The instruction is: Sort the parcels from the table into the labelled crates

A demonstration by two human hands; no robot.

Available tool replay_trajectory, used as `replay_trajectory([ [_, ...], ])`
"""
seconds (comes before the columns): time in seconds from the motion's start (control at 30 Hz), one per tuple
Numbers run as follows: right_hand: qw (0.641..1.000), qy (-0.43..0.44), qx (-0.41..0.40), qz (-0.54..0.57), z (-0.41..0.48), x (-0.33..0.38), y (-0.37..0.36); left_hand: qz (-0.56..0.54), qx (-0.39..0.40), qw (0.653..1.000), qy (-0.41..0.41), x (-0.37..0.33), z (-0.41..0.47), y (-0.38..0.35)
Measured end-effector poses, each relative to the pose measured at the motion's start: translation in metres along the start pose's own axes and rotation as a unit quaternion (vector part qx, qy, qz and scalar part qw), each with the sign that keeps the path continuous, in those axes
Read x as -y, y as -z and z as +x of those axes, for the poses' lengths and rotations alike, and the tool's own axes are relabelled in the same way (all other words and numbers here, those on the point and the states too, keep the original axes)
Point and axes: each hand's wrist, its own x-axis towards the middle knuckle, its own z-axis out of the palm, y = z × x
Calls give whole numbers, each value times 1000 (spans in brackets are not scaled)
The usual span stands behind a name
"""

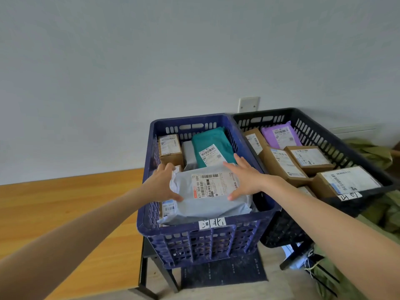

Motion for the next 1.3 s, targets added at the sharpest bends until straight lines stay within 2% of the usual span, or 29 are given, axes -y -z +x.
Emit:
replay_trajectory([
  [0.03, 999, 24, 13, -23, -2, -1, 0, 24, -3, 999, -33, -1, 1, 2],
  [0.1, 996, 57, 49, -40, -5, -3, 0, 52, 43, 994, -91, -3, 5, 6],
  [0.2, 994, 70, 78, -44, -7, -7, -2, 88, 117, 981, -127, -8, 11, 4],
  [0.4, 994, 64, 80, -36, -7, -9, -5, 89, 122, 980, -129, -13, 12, -4],
  [0.77, 993, 67, 83, -57, 3, -9, -9, 70, 183, 977, -89, -23, 18, 1],
  [0.83, 995, 51, 67, -53, 7, -5, -8, 71, 182, 977, -82, -26, 17, 3],
  [1.0, 995, 70, -68, -15, 16, -4, -16, 52, 149, 985, -74, -24, 5, -5],
  [1.17, 989, 104, -107, -10, 21, 3, -25, 5, 96, 994, -49, -17, -9, -7],
  [1.3, 983, 122, -120, 71, 21, 21, -28, 7, 42, 998, -38, -9, -17, 1],
])
